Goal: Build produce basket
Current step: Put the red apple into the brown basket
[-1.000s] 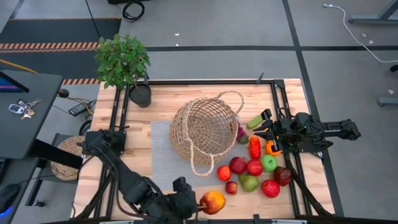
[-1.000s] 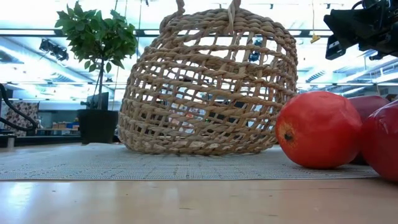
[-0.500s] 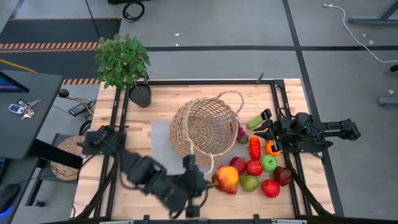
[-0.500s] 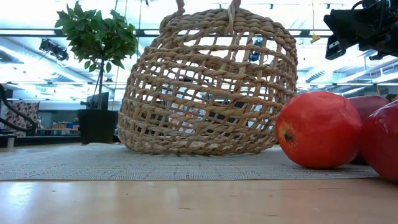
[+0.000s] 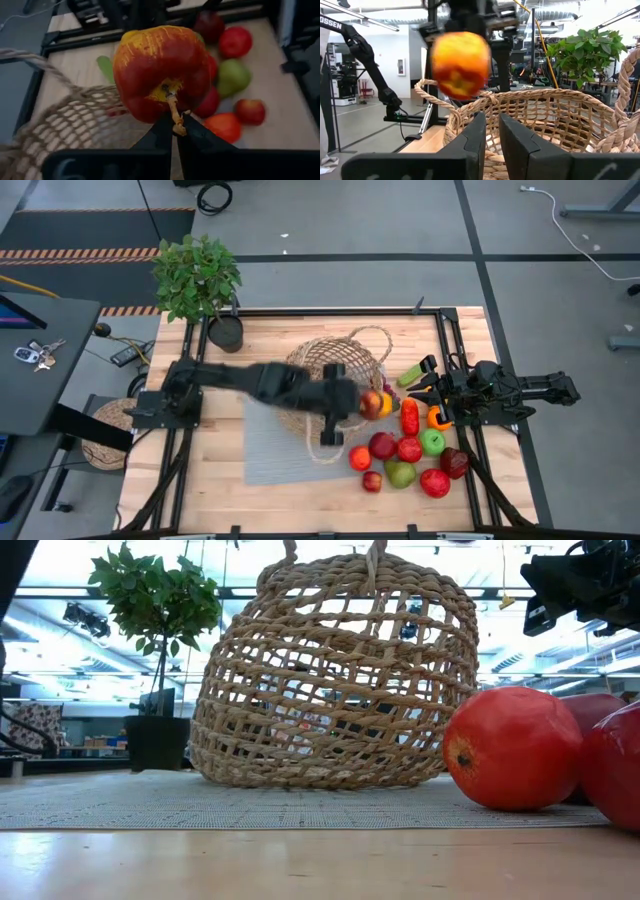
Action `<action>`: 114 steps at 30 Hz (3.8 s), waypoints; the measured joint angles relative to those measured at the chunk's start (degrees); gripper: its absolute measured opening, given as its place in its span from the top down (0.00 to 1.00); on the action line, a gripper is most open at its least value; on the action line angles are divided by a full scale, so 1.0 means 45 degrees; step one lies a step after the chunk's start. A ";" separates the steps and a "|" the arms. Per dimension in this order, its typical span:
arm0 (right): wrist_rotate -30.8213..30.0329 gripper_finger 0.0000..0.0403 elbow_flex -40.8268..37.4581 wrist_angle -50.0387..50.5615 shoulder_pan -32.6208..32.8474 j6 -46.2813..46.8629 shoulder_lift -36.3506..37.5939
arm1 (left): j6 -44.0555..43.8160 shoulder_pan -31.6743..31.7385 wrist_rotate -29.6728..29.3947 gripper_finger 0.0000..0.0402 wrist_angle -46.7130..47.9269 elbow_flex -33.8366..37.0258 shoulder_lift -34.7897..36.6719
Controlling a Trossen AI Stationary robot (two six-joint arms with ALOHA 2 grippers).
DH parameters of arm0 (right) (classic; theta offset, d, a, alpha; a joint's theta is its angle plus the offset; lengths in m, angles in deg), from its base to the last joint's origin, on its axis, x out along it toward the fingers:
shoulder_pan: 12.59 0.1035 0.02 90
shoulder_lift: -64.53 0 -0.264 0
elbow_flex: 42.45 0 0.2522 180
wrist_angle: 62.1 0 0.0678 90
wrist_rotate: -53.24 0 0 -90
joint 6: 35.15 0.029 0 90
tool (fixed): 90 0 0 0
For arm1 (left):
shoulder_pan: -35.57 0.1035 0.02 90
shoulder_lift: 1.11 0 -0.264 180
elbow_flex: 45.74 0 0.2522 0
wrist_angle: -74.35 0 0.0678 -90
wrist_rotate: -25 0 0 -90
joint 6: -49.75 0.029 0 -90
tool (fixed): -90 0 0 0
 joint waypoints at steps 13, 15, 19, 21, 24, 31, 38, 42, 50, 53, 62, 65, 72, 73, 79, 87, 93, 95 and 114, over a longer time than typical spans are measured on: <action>0.0000 0.85 0.0001 -0.0004 0.0000 0.0000 0.0001 | 0.4082 0.0667 -0.1891 0.96 0.0254 -0.0010 0.0638; 0.0000 0.85 -0.0004 0.0006 0.0000 0.0001 -0.0003 | 0.5075 0.0675 -0.2654 0.96 0.0442 -0.0010 0.0711; 0.0003 0.85 -0.0001 -0.0005 0.0000 -0.0002 -0.0003 | 0.7275 0.0676 -0.3946 0.96 0.0639 -0.0010 0.0792; 0.0000 0.85 -0.0004 0.0023 0.0000 0.0001 0.0001 | 0.8393 0.0676 -0.4617 0.96 0.0804 -0.0010 0.0782; 0.0000 0.85 -0.0003 -0.0012 0.0000 0.0001 0.0001 | 1.0083 0.0676 -0.5077 0.96 0.0783 -0.0010 0.0782; 0.0000 0.85 0.0000 -0.0006 0.0000 -0.0001 0.0001 | 1.4609 0.0715 -0.5492 0.95 0.0790 -0.0010 0.0779; 0.0000 0.85 -0.0001 -0.0004 0.0000 -0.0001 -0.0001 | 1.7656 0.0793 -0.5686 0.96 0.0747 -0.0010 0.0777; 0.0000 0.85 -0.0003 -0.0004 0.0000 0.0001 0.0001 | 1.9551 0.0788 -0.6000 0.96 0.0657 -0.0010 0.0777; 0.0000 0.85 -0.0001 -0.0004 0.0000 -0.0003 0.0000 | 2.2014 0.0643 -0.6004 0.96 -0.0150 -0.0010 0.0767; 0.0000 0.85 0.0001 -0.0004 0.0000 -0.0003 0.0001 | 2.2214 0.0578 -0.6001 0.96 -0.0536 -0.0010 0.0767; 0.0000 0.85 0.0001 -0.0004 0.0000 -0.0003 -0.0002 | 1.4352 0.1165 -0.4252 0.96 -0.0404 -0.0010 0.0778; 0.0000 0.85 0.0001 -0.0004 0.0000 -0.0003 0.0001 | 1.1779 0.1475 -0.2213 0.96 -0.0140 -0.0010 0.0820; 0.0000 0.85 -0.0001 -0.0001 0.0000 0.0000 0.0001 | 0.6942 0.2305 0.1661 0.96 -0.0019 -0.0010 0.0845; 0.0000 0.85 -0.0002 -0.0004 0.0000 -0.0003 0.0001 | 0.6089 0.2452 0.2064 0.96 -0.0013 -0.0010 0.0845; 0.0000 0.85 -0.0002 -0.0004 0.0000 -0.0003 0.0001 | 0.0846 0.3386 0.4452 0.96 0.0376 -0.0010 0.0845; 0.0000 0.85 -0.0001 -0.0004 0.0000 0.0001 0.0001 | -0.2776 0.3999 0.7824 0.95 0.0491 -0.0010 0.0850; 0.0000 0.85 0.0001 -0.0004 0.0000 -0.0003 0.0001 | -0.5437 0.4111 0.9566 0.95 0.0531 -0.0010 0.0850; 0.0000 0.85 0.0001 -0.0004 0.0000 0.0001 0.0001 | -0.6635 0.4130 1.0000 0.96 0.0604 -0.0010 0.0850; 0.0000 0.85 0.0000 -0.0004 0.0000 -0.0001 0.0001 | -1.0629 0.4259 1.0656 0.93 0.1316 -0.0010 0.0850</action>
